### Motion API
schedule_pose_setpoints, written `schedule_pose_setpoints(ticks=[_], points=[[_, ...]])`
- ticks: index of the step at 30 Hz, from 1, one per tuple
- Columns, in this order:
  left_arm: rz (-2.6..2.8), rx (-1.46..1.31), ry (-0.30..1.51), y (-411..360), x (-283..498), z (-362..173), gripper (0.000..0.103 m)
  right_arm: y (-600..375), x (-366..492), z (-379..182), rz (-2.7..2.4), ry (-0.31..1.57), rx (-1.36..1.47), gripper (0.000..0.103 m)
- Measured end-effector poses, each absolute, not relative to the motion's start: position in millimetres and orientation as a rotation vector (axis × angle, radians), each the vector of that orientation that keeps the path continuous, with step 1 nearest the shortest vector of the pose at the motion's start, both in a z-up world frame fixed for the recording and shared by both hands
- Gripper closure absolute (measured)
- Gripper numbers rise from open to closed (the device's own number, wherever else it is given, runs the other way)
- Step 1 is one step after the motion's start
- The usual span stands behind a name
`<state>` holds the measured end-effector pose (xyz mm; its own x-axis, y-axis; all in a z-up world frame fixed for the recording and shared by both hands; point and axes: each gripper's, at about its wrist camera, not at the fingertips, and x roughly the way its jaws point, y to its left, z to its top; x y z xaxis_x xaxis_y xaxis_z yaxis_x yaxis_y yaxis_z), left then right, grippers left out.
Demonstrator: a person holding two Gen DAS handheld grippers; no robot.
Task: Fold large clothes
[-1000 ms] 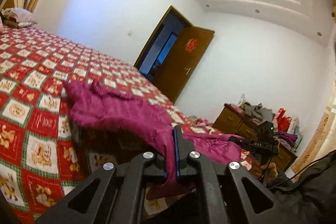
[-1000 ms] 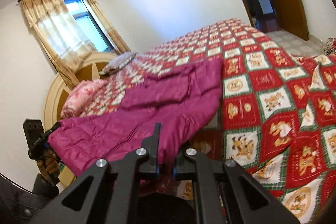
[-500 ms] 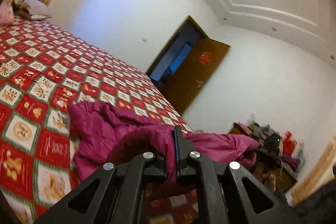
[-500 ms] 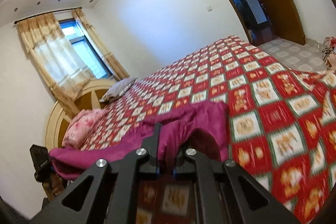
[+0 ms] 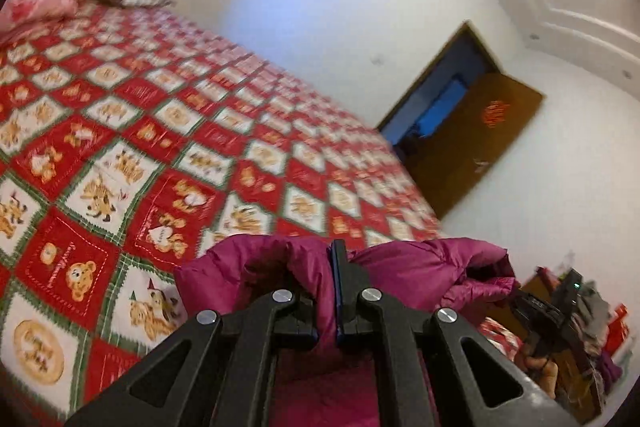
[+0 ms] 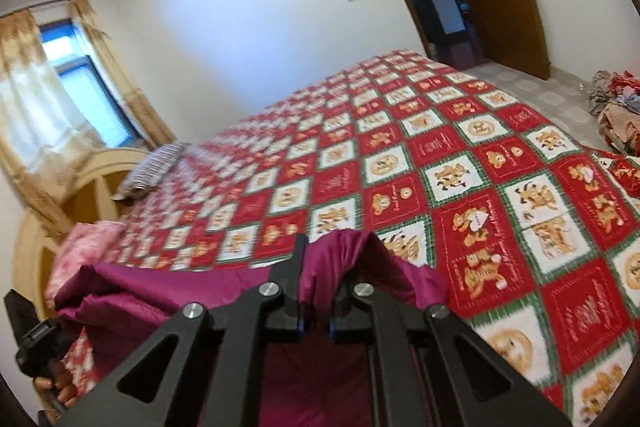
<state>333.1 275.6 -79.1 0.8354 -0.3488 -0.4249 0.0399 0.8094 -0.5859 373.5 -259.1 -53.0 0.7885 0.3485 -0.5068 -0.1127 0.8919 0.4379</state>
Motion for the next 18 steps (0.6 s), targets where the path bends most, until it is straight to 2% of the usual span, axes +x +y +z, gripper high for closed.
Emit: schedule_pose_setpoints(ticks=[5, 7, 8, 9, 11, 18], points=[[-0.084, -0.593, 0.746, 273.6, 388.7, -131.3, 0.098, -237.6, 414.2, -96.9, 0.126, 0.691, 0.307, 0.093], [-0.076, -0.663, 0.809, 279.1, 398.1, -151.1, 0.098, -230.4, 421.9, -115.0, 0.067, 0.714, 0.269, 0.087], [-0.081, -0.705, 0.827, 282.1, 400.2, -159.5, 0.097, -228.2, 425.4, -121.7, 0.042, 0.714, 0.256, 0.079], [-0.092, -0.744, 0.836, 285.8, 401.8, -167.1, 0.097, -226.7, 427.4, -126.4, 0.023, 0.714, 0.247, 0.071], [-0.114, -0.782, 0.832, 290.2, 401.3, -177.6, 0.097, -225.2, 429.6, -134.5, 0.005, 0.708, 0.241, 0.066], [-0.147, -0.796, 0.796, 290.9, 395.6, -190.9, 0.097, -231.2, 440.3, -152.7, 0.022, 0.755, 0.283, 0.063]])
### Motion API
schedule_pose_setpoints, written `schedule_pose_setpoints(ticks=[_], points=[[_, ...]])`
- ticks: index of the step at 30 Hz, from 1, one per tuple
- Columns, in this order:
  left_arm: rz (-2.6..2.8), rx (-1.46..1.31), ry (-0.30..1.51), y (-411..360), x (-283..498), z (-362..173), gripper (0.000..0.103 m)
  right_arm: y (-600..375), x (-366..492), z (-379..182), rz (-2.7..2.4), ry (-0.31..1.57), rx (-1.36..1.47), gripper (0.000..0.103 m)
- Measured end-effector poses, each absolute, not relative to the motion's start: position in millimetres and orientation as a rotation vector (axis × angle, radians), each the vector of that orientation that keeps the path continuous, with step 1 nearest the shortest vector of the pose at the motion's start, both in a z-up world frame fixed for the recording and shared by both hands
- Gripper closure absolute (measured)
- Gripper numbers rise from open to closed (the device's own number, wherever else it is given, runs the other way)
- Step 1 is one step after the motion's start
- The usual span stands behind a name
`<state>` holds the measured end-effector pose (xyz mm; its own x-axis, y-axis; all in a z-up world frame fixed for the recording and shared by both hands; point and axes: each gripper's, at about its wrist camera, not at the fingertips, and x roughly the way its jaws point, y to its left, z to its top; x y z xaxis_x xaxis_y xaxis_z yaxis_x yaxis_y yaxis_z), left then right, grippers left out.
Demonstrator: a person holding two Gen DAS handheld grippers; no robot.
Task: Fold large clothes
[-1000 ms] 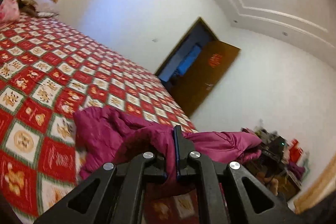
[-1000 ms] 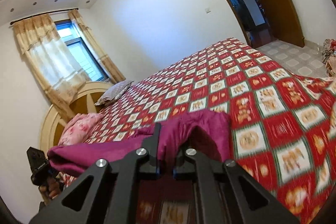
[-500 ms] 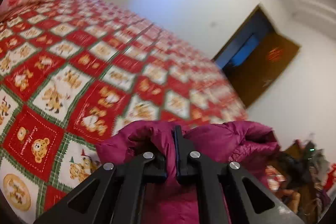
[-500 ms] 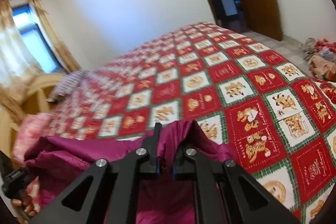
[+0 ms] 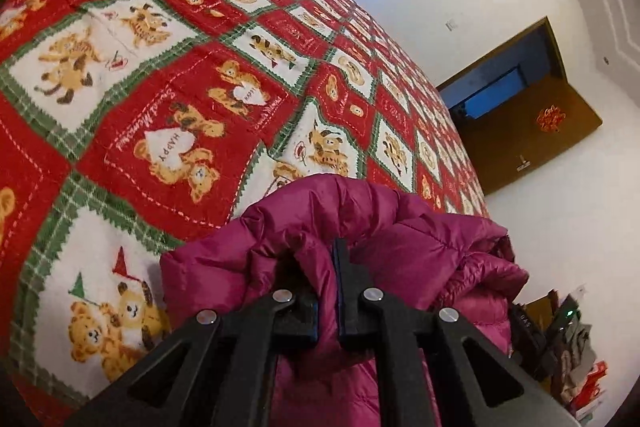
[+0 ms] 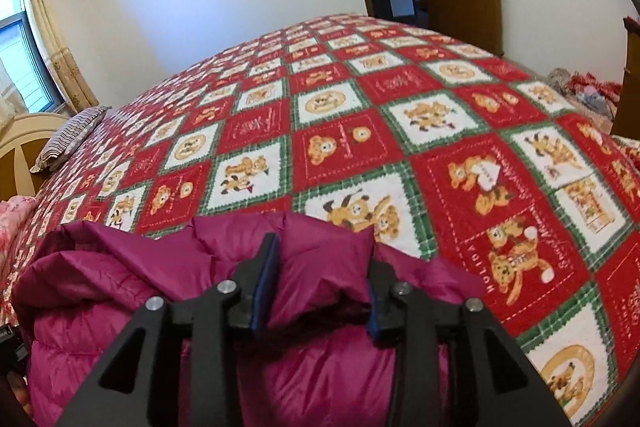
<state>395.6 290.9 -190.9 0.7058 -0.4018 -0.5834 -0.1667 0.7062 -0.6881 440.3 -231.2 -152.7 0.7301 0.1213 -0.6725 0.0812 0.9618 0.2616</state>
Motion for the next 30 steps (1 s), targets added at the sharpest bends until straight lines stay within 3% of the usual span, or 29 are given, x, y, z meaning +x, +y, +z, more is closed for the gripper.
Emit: schedule_pose_setpoints(ticks=[4, 7, 9, 10, 11, 13, 17, 21, 25, 30], points=[[-0.141, -0.830, 0.790, 301.6, 386.5, -174.6, 0.096, -234.0, 438.5, -153.7, 0.033, 0.746, 0.315, 0.060], [-0.152, -0.782, 0.726, 314.1, 375.1, -141.9, 0.088, -240.7, 435.8, -148.1, 0.079, 0.735, 0.367, 0.043], [-0.129, -0.755, 0.703, 326.5, 369.3, -121.6, 0.066, -246.9, 429.3, -137.6, 0.110, 0.710, 0.393, 0.032], [-0.088, -0.753, 0.684, 335.8, 365.0, -110.3, 0.042, -251.3, 422.5, -128.8, 0.119, 0.682, 0.402, 0.032], [-0.043, -0.762, 0.653, 345.2, 360.3, -102.0, 0.029, -253.1, 418.6, -123.7, 0.126, 0.666, 0.406, 0.032], [0.026, -0.777, 0.579, 359.6, 346.1, -81.5, 0.028, -262.4, 402.4, -103.5, 0.145, 0.612, 0.416, 0.032], [0.092, -0.600, 0.623, 335.5, 347.7, -62.5, 0.028, -268.6, 379.7, -77.7, 0.083, 0.543, 0.353, 0.031], [0.040, -0.304, 0.687, 259.9, 368.7, -68.0, 0.028, -244.1, 390.3, -66.0, 0.157, 0.596, 0.299, 0.044], [0.097, -0.129, 0.689, 202.1, 404.1, -79.5, 0.027, -183.5, 435.2, -74.5, 0.208, 0.704, 0.111, 0.047], [0.196, -0.015, 0.712, 192.7, 432.5, -105.7, 0.027, -155.9, 479.4, -128.0, 0.131, 0.808, -0.032, 0.068]])
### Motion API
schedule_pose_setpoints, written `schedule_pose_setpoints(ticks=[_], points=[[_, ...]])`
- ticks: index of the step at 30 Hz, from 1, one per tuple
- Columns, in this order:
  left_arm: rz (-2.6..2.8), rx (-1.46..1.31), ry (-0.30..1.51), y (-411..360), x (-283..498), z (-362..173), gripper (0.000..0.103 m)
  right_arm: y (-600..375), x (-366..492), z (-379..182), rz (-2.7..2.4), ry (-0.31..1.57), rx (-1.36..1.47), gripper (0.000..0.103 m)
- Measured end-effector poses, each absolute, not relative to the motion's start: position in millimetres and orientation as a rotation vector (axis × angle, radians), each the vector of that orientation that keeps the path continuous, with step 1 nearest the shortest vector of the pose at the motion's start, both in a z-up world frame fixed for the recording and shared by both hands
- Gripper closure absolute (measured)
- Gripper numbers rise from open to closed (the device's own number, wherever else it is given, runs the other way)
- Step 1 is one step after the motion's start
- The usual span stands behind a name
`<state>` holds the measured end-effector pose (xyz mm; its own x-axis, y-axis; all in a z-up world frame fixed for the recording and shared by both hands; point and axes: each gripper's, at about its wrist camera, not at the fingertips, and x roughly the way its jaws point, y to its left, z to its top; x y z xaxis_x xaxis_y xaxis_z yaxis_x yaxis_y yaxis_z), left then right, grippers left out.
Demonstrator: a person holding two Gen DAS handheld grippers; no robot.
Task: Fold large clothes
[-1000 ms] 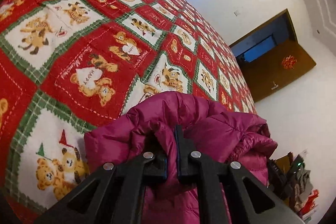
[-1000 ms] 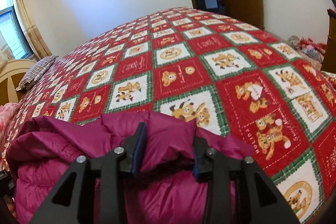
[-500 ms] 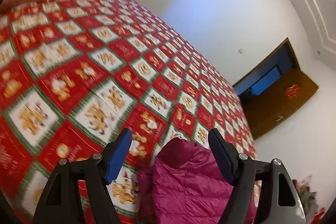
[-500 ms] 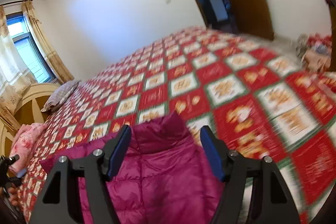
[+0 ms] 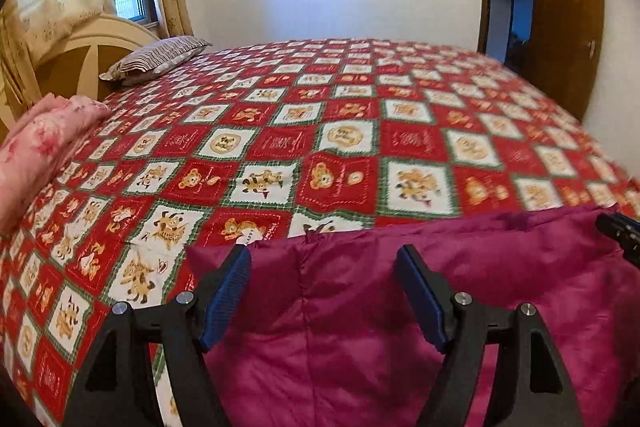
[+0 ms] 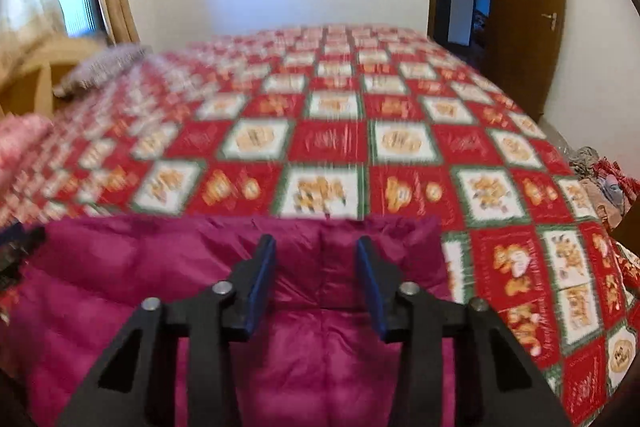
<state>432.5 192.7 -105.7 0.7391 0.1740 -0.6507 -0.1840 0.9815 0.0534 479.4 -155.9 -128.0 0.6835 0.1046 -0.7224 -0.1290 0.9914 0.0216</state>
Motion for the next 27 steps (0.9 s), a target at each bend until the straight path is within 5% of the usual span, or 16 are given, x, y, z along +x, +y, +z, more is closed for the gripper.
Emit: schedule_pose_setpoints(ticks=[6, 8, 10, 27], points=[[0.204, -0.111, 0.797, 210.5, 453.4, -141.3, 0.025, -186.2, 472.4, -158.3, 0.058, 0.834, -0.037, 0.066], [0.198, -0.208, 0.851, 222.1, 460.4, -158.7, 0.011, -189.8, 471.3, -160.8, 0.056, 0.844, -0.031, 0.065], [0.162, -0.349, 0.873, 239.8, 462.3, -173.2, 0.006, -193.7, 471.9, -161.8, 0.055, 0.850, -0.015, 0.063], [0.202, -0.301, 0.886, 231.0, 460.5, -171.5, 0.005, -213.3, 471.8, -160.2, 0.047, 0.867, 0.100, 0.061]])
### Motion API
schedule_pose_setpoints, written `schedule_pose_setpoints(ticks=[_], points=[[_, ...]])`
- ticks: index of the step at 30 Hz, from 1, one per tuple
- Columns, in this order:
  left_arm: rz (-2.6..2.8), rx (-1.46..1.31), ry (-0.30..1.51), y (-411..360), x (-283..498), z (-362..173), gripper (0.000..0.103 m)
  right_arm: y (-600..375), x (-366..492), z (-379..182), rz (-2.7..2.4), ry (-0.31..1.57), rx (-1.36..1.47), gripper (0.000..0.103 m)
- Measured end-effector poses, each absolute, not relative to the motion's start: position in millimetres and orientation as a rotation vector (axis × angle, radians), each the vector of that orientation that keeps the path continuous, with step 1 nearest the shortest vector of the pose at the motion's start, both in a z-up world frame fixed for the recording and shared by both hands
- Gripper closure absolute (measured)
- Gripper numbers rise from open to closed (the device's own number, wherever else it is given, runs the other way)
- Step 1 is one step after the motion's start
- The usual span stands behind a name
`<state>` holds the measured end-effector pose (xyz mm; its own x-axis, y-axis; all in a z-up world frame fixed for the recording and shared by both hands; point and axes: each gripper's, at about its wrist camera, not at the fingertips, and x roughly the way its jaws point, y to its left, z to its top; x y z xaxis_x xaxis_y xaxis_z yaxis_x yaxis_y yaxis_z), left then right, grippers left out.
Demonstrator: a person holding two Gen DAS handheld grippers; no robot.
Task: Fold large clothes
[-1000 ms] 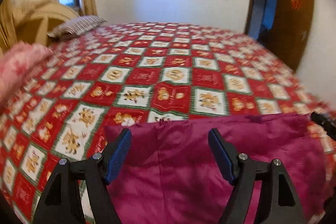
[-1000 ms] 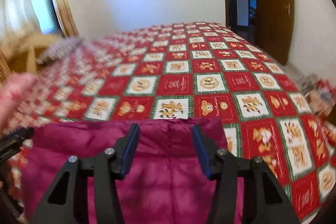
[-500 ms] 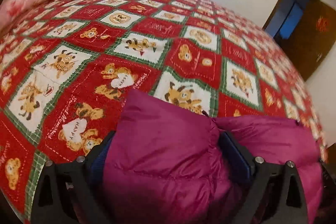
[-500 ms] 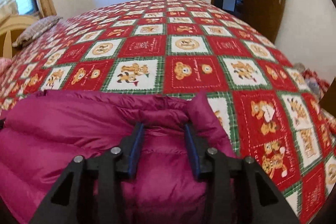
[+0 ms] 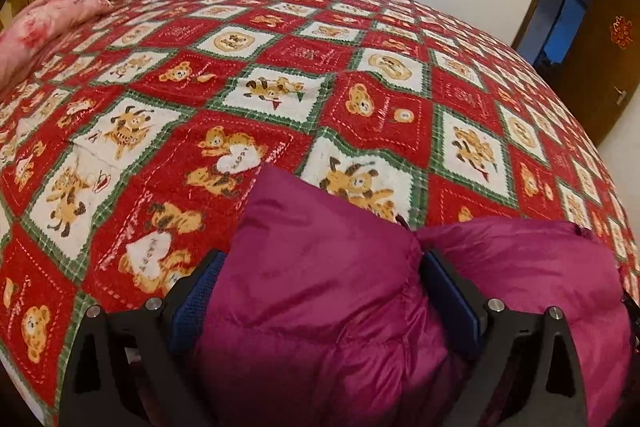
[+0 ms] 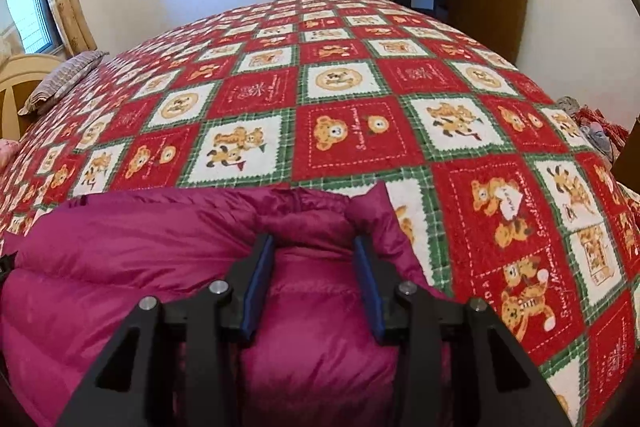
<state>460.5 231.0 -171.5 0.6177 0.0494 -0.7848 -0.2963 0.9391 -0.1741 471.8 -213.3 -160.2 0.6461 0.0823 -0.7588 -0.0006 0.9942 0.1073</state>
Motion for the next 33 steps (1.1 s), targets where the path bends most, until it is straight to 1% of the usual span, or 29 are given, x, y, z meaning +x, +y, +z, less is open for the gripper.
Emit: schedule_pose_setpoints(ticks=[2, 6, 10, 14, 16, 21, 28, 31, 33], points=[[0.190, -0.295, 0.888, 232.1, 446.5, -158.0, 0.005, -220.9, 454.1, -145.8, 0.056, 0.848, 0.116, 0.061], [0.137, -0.276, 0.784, 216.5, 401.9, -128.6, 0.005, -228.2, 395.2, -114.3, 0.098, 0.728, 0.141, 0.061], [0.034, -0.229, 0.728, 169.3, 365.4, -116.5, 0.005, -213.5, 354.8, -112.8, 0.152, 0.708, 0.112, 0.061], [-0.002, -0.146, 0.715, 121.5, 351.2, -125.9, 0.005, -203.6, 341.7, -131.6, 0.114, 0.733, 0.071, 0.061], [0.007, -0.090, 0.749, 107.9, 353.4, -137.9, 0.005, -205.6, 343.1, -146.6, 0.103, 0.760, 0.080, 0.064], [0.036, -0.063, 0.735, 105.1, 354.0, -155.2, 0.005, -205.4, 341.0, -162.3, 0.111, 0.734, 0.050, 0.064], [0.054, -0.025, 0.741, 99.6, 358.9, -165.9, 0.004, -210.4, 337.6, -165.5, 0.139, 0.717, 0.085, 0.064], [0.062, -0.014, 0.741, 97.7, 356.6, -166.7, 0.004, -209.0, 335.2, -157.1, 0.112, 0.755, 0.077, 0.064], [0.070, -0.004, 0.739, 96.4, 355.0, -167.5, 0.004, -216.0, 322.3, -146.5, 0.134, 0.734, 0.133, 0.064]])
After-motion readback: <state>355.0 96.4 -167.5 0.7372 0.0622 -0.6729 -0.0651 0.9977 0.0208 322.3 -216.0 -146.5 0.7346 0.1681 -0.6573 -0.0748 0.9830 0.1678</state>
